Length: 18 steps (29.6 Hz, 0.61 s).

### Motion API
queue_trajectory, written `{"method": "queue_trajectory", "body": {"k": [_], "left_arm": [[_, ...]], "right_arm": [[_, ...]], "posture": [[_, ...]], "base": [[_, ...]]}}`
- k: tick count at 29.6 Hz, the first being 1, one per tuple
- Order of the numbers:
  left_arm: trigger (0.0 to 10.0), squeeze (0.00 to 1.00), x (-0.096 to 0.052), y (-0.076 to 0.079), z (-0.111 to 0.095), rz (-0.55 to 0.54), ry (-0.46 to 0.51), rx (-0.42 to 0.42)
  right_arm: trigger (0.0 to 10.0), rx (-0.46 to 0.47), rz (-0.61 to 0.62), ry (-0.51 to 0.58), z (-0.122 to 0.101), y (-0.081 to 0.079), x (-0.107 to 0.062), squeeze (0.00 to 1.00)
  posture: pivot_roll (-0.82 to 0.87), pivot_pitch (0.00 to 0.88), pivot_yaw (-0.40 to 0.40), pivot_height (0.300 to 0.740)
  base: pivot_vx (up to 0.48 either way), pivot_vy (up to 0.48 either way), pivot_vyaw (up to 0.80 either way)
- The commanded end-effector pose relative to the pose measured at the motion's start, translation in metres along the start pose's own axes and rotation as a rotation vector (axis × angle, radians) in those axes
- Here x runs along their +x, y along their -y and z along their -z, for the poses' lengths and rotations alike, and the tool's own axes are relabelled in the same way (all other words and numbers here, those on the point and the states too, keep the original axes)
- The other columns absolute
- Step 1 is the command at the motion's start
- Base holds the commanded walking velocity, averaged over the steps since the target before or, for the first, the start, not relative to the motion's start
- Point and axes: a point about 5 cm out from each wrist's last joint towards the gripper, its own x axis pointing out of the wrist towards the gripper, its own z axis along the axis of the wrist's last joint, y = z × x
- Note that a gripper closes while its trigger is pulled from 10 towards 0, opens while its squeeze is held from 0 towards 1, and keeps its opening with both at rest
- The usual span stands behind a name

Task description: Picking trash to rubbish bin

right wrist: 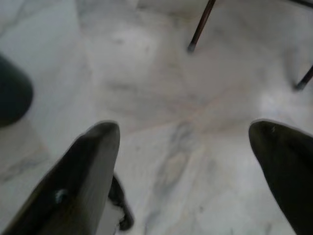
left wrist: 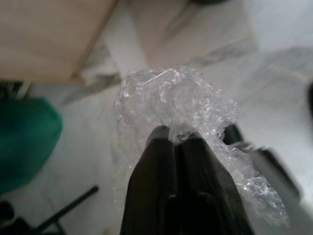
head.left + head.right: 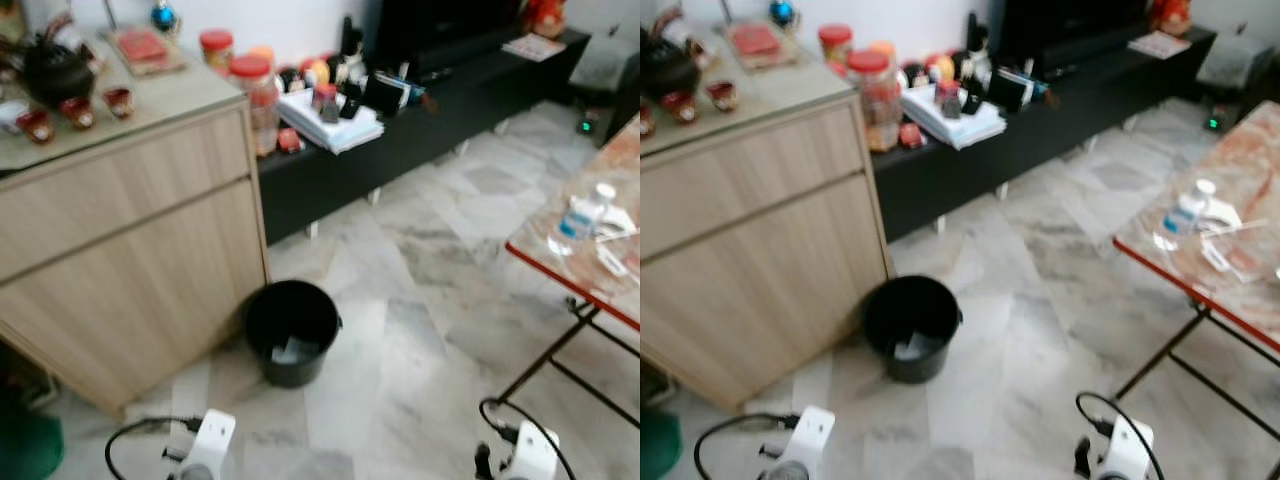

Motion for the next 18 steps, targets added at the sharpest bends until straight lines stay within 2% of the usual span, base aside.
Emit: {"method": "queue_trajectory", "body": {"k": [1, 3, 6, 9, 10, 16, 18], "left_arm": [[10.0, 0.00, -0.0005, 0.0029, 0.0014, 0.012, -0.002, 0.023], [10.0, 0.00, -0.0006, 0.0030, 0.0020, 0.013, -0.003, 0.024], [10.0, 0.00, -0.0008, 0.0034, 0.0026, 0.013, -0.004, 0.023], [10.0, 0.00, -0.0008, 0.0035, 0.0027, 0.013, -0.004, 0.024], [10.0, 0.00, -0.0008, 0.0036, 0.0028, 0.014, -0.004, 0.024], [10.0, 0.00, -0.0009, 0.0042, 0.0027, 0.015, -0.004, 0.025], [10.0, 0.00, -0.0009, 0.0043, 0.0025, 0.015, -0.003, 0.025]], "right_arm": [[10.0, 0.000, -0.001, 0.013, -0.0028, 0.0006, 0.0005, 0.00], [10.0, -0.020, -0.002, 0.014, -0.0028, 0.0007, 0.0004, 0.00], [10.0, -0.044, -0.010, 0.020, -0.0030, -0.0003, 0.0003, 0.00], [10.0, -0.028, -0.011, 0.014, -0.0023, -0.0008, 0.0003, 0.00], [10.0, -0.007, -0.005, 0.010, -0.0020, -0.0006, 0.0004, 0.00], [10.0, -0.046, -0.011, 0.017, -0.0033, 0.0001, 0.0005, 0.00], [10.0, -0.063, -0.013, 0.019, -0.0037, 0.0000, 0.0005, 0.00]], "posture": [[-0.16, 0.069, -0.048, 0.740], [-0.16, 0.066, -0.048, 0.740], [-0.16, 0.059, -0.048, 0.740], [-0.16, 0.059, -0.048, 0.740], [-0.16, 0.059, -0.048, 0.740], [-0.16, 0.053, -0.049, 0.740], [-0.16, 0.056, -0.051, 0.740]], "base": [[0.285, 0.000, 0.00], [0.285, 0.000, 0.00], [0.405, 0.000, 0.74], [0.405, 0.000, 0.62], [0.405, 0.000, 0.00], [0.408, 0.000, 0.00], [0.409, 0.000, 0.80]]}}
